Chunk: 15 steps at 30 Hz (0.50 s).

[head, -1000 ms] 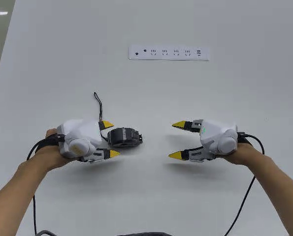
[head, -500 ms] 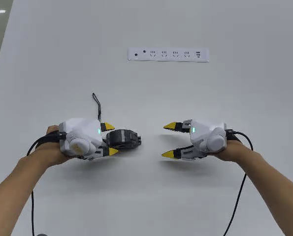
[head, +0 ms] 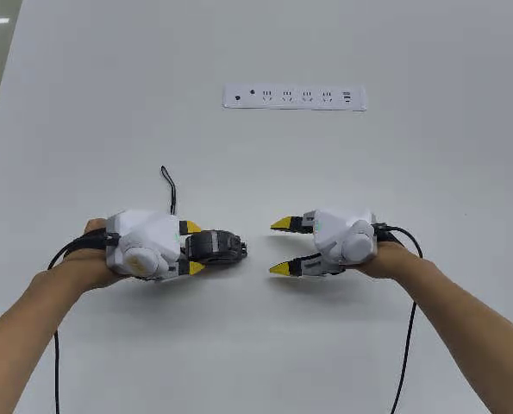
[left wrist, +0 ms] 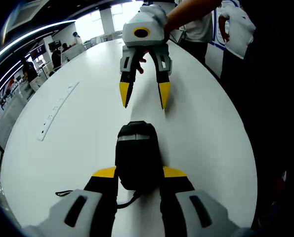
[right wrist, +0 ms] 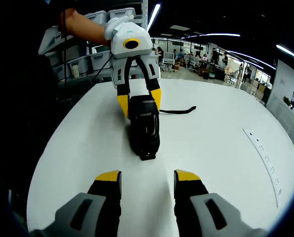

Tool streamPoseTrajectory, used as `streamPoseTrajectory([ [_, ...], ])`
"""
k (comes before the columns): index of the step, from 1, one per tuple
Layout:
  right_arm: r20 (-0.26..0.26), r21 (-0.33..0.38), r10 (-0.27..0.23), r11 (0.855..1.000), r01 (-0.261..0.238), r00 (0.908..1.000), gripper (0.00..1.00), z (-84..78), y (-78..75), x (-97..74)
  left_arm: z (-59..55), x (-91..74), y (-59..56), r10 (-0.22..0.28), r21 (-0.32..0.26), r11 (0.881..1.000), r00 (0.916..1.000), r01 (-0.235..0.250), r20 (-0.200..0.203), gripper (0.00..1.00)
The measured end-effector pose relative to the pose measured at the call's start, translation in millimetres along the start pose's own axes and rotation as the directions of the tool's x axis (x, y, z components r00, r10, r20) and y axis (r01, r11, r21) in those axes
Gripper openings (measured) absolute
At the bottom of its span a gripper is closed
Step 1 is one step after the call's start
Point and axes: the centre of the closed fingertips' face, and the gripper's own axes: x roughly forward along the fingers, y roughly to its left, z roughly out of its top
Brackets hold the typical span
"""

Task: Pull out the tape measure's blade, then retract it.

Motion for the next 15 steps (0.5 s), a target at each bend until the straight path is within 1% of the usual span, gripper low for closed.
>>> streamPoseTrajectory([
  [8, 0.002, -0.007, 0.011, 1.000, -0.011, 0.9999, 0.39, 2.2, 0.3, 7.5, 0.1, 2.1, -1.2, -0.018, 0.030, 0.999, 0.9998, 0.018, -0.006, 0.29],
  [15, 0.001, -0.013, 0.019, 1.000, -0.019, 0.9998, 0.36, 2.3, 0.7, 13.5, 0.1, 2.1, -1.6, -0.029, 0.045, 0.999, 0.9996, 0.029, 0.002, 0.29],
])
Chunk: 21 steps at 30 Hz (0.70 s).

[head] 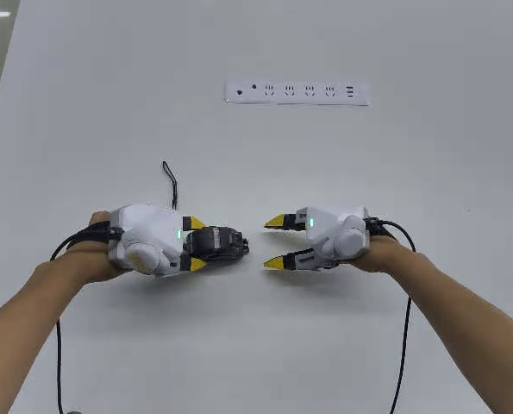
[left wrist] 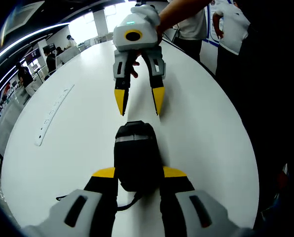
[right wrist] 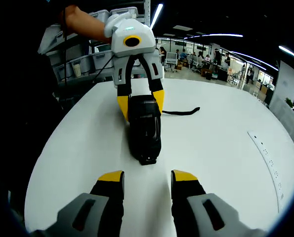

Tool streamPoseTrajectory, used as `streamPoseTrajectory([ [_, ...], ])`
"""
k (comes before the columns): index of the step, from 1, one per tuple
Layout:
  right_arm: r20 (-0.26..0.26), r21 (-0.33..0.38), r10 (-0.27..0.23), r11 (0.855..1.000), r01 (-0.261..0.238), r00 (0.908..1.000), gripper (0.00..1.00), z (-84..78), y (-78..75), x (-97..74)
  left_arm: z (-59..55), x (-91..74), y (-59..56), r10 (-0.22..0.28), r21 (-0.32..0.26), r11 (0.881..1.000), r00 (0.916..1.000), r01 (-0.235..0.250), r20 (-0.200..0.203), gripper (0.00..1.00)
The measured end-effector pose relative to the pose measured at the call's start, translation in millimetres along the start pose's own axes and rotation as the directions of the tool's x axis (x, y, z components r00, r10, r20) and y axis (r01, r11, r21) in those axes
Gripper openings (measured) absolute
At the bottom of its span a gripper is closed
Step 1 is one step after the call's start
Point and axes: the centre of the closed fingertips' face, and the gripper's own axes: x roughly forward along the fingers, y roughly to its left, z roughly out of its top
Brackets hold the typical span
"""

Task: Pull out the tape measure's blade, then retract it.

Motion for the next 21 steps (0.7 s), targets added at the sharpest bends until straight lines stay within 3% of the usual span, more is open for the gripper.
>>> streamPoseTrajectory([
  [21, 0.003, 0.006, 0.030, 1.000, -0.030, 0.9995, 0.28, 6.9, 6.6, 23.9, 0.0, 0.7, -0.7, -0.046, 0.028, 0.999, 0.9989, 0.046, -0.004, 0.28],
])
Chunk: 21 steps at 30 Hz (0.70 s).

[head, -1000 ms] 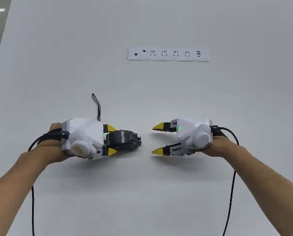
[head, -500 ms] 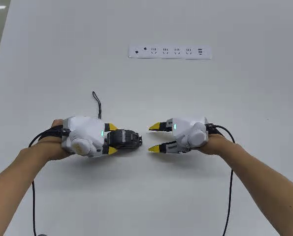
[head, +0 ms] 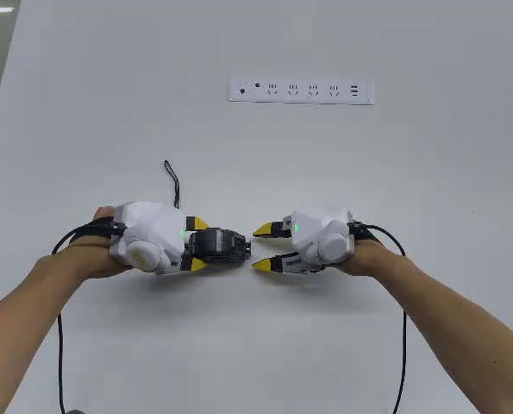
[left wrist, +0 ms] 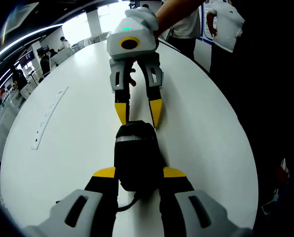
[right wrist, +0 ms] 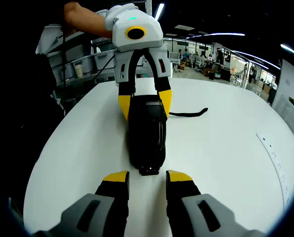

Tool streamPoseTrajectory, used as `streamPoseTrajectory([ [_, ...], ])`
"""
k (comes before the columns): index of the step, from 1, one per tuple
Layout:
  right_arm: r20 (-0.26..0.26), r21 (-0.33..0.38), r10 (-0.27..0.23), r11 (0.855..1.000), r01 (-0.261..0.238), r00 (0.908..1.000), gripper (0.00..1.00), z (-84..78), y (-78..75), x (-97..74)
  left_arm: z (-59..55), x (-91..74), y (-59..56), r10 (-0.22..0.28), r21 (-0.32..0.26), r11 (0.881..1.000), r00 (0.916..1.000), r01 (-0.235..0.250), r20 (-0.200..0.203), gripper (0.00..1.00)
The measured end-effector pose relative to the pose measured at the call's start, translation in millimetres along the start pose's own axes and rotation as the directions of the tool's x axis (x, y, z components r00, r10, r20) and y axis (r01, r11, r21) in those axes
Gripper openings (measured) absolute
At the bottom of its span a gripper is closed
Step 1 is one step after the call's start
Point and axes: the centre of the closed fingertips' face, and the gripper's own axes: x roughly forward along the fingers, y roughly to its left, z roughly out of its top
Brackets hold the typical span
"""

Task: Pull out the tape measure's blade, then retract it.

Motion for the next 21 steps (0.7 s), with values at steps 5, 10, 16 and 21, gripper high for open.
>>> streamPoseTrajectory([
  [5, 0.002, 0.009, -0.001, 1.000, 0.001, 1.0000, 0.25, -0.5, -1.4, 4.8, 0.1, 0.1, -0.1, -0.002, -0.004, 1.000, 1.0000, 0.002, 0.001, 0.28],
  [10, -0.001, 0.012, 0.003, 1.000, -0.003, 1.0000, 0.24, -1.6, -2.2, 9.8, 0.1, 0.3, -0.3, -0.005, -0.006, 1.000, 1.0000, 0.005, 0.003, 0.27],
  [16, -0.004, 0.012, 0.012, 1.000, -0.012, 0.9999, 0.22, -1.5, -1.9, 13.0, -0.2, 0.2, 0.6, -0.011, -0.012, 1.000, 0.9999, 0.011, 0.006, 0.27],
  [21, -0.002, 0.008, 0.015, 1.000, -0.015, 0.9999, 0.19, -2.6, -2.3, 15.1, -0.5, 0.4, 0.8, -0.014, -0.013, 1.000, 0.9999, 0.014, 0.008, 0.27],
])
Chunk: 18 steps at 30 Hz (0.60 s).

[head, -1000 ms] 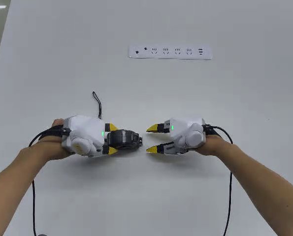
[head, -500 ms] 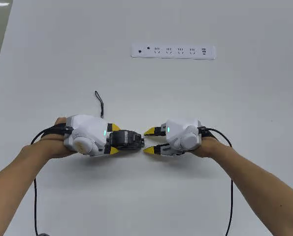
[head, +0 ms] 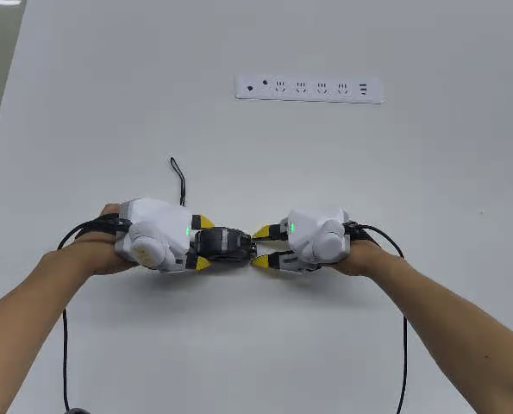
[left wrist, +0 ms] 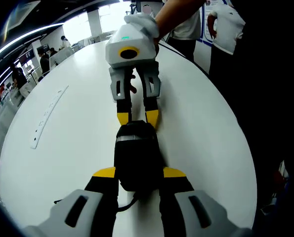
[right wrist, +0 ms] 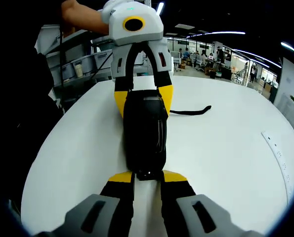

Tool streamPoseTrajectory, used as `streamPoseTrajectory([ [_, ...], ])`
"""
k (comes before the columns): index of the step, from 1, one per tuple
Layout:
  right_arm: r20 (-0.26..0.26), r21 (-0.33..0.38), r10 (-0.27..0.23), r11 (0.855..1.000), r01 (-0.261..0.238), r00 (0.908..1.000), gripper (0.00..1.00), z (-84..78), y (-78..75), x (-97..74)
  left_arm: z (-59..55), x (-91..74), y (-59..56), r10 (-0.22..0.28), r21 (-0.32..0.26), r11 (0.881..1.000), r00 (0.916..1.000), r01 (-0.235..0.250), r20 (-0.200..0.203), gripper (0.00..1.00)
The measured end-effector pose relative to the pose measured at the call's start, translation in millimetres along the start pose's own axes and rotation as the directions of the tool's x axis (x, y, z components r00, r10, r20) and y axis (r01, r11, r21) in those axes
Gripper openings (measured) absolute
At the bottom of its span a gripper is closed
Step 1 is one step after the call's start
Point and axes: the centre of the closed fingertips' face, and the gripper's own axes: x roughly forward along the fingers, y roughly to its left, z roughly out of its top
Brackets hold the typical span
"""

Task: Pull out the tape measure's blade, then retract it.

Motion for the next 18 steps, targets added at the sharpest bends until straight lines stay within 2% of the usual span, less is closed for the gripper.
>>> streamPoseTrajectory([
  [12, 0.001, -0.022, -0.001, 1.000, 0.001, 1.0000, 0.15, -0.3, 0.5, -1.3, -0.2, -0.1, -1.0, -0.004, -0.001, 1.000, 1.0000, 0.004, 0.004, 0.27],
  [14, 0.002, -0.012, -0.004, 1.000, 0.004, 1.0000, 0.11, -1.1, -1.2, -2.8, -0.1, -0.4, -1.2, -0.006, 0.003, 1.000, 1.0000, 0.006, 0.005, 0.27],
  [15, 0.004, 0.021, -0.007, 1.000, 0.007, 1.0000, 0.11, -0.9, -2.3, -3.0, -0.3, -0.3, -1.4, -0.007, 0.004, 1.000, 1.0000, 0.007, 0.005, 0.27],
  [18, 0.000, 0.001, -0.004, 1.000, 0.004, 1.0000, 0.11, -0.4, -1.4, -1.9, -0.5, -0.9, -1.3, -0.008, 0.002, 1.000, 1.0000, 0.008, 0.005, 0.27],
])
